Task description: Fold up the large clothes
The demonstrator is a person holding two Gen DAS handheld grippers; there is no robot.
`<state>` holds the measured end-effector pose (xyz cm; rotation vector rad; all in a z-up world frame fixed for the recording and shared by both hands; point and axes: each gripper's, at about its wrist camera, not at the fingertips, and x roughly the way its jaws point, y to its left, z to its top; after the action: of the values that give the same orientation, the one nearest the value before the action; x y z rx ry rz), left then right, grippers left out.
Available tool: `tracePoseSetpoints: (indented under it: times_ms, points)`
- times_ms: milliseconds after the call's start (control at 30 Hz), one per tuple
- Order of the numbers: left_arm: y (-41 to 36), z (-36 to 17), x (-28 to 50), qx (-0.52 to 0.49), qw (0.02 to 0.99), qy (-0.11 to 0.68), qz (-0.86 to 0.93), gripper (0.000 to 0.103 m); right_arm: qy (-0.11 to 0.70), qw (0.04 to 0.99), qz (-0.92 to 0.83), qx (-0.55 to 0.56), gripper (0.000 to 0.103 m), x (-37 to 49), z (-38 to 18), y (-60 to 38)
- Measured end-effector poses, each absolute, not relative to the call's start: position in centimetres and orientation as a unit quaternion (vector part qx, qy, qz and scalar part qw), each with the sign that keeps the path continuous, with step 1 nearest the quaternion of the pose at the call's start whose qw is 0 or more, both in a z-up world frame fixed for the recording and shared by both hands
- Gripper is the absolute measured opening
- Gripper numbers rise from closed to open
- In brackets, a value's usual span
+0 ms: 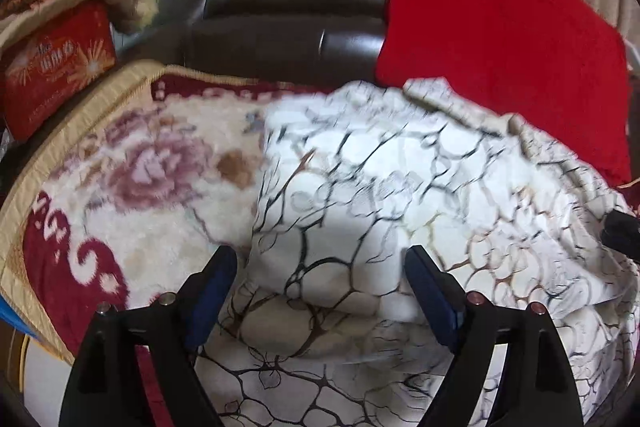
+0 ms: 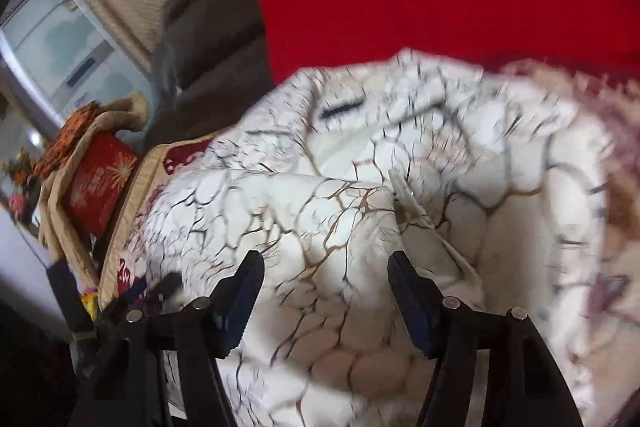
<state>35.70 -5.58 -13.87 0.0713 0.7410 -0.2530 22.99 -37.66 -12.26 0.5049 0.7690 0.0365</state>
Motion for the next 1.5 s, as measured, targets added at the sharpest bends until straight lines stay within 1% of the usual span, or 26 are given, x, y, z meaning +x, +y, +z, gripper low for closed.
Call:
tracePoseSetpoints:
  times_ms: [67,133,200,233,367,400,500,600,667,767,867,967,1033,1167,1233,1267,1333,1400,1500]
  points:
    - [-6.1,-13.5,35.1,0.05,0.927,0.348,-0.133,0.086,0.346,0.916,-0.003,0.203,0.066,20.3,-11.0,-37.4]
    - [-7.0,-13.9,34.8,0.079,0.921,0.352,-0.144,0.086,0.332,0.924,-0.012,0.189,0.058,18.2,-10.5,-37.7]
    - [-8.3,-15.0,34.8,0.129,0.913,0.364,-0.134,0.087,0.337,0.922,-0.019,0.192,0.057,16.9,-10.7,-38.2]
    - [-8.7,-15.3,34.6,0.142,0.911,0.363,-0.132,0.087,0.351,0.915,-0.022,0.197,0.057,16.4,-11.3,-38.5]
    - [-8.4,-15.0,34.5,0.132,0.912,0.365,-0.133,0.087,0.405,0.89,-0.035,0.209,0.057,15.8,-14.3,-39.2]
    - [-8.0,-14.7,34.3,0.122,0.913,0.365,-0.135,0.087,0.402,0.889,-0.034,0.217,0.056,15.6,-14.3,-39.3]
    - [-7.3,-13.9,33.3,0.108,0.918,0.353,-0.143,0.087,0.381,0.894,-0.031,0.235,0.056,14.2,-13.3,-39.6]
    - [-7.1,-13.2,32.2,0.111,0.924,0.333,-0.151,0.087,0.36,0.905,-0.043,0.224,0.056,12.6,-12.2,-40.1]
    - [-7.3,-13.6,32.2,0.124,0.92,0.338,-0.153,0.087,0.35,0.908,-0.051,0.224,0.056,12.0,-12.0,-40.6]
    - [-7.7,-14.8,33.1,0.135,0.908,0.368,-0.151,0.087,0.368,0.892,-0.046,0.258,0.056,13.0,-13.1,-41.5]
    - [-7.5,-15.4,33.6,0.117,0.905,0.381,-0.15,0.091,0.402,0.873,-0.039,0.272,0.054,14.2,-14.8,-42.0]
    - [-7.3,-15.5,34.0,0.103,0.903,0.389,-0.148,0.094,0.398,0.876,-0.033,0.269,0.054,14.2,-13.9,-42.1]
    - [-7.5,-14.9,34.1,0.11,0.902,0.391,-0.147,0.094,0.379,0.883,-0.023,0.278,0.054,14.2,-12.6,-42.6]
    - [-7.4,-13.2,33.3,0.098,0.925,0.338,-0.144,0.094,0.342,0.893,-0.019,0.29,0.054,15.1,-10.7,-43.3]
    - [-7.5,-13.4,33.7,0.095,0.922,0.347,-0.142,0.094,0.344,0.891,-0.019,0.296,0.054,16.5,-10.9,-43.5]
    - [-7.7,-14.1,34.2,0.097,0.914,0.368,-0.142,0.094,0.35,0.886,-0.018,0.303,0.054,17.3,-11.4,-43.5]
    - [-8.0,-15.1,35.1,0.106,0.902,0.395,-0.137,0.094,0.385,0.865,-0.02,0.322,0.055,19.0,-13.6,-44.1]
    - [-8.0,-15.2,35.2,0.107,0.903,0.394,-0.136,0.094,0.391,0.861,-0.025,0.324,0.055,19.3,-14.5,-44.2]
    - [-7.8,-14.9,34.7,0.113,0.903,0.389,-0.142,0.094,0.379,0.873,-0.019,0.306,0.054,18.5,-13.6,-43.7]
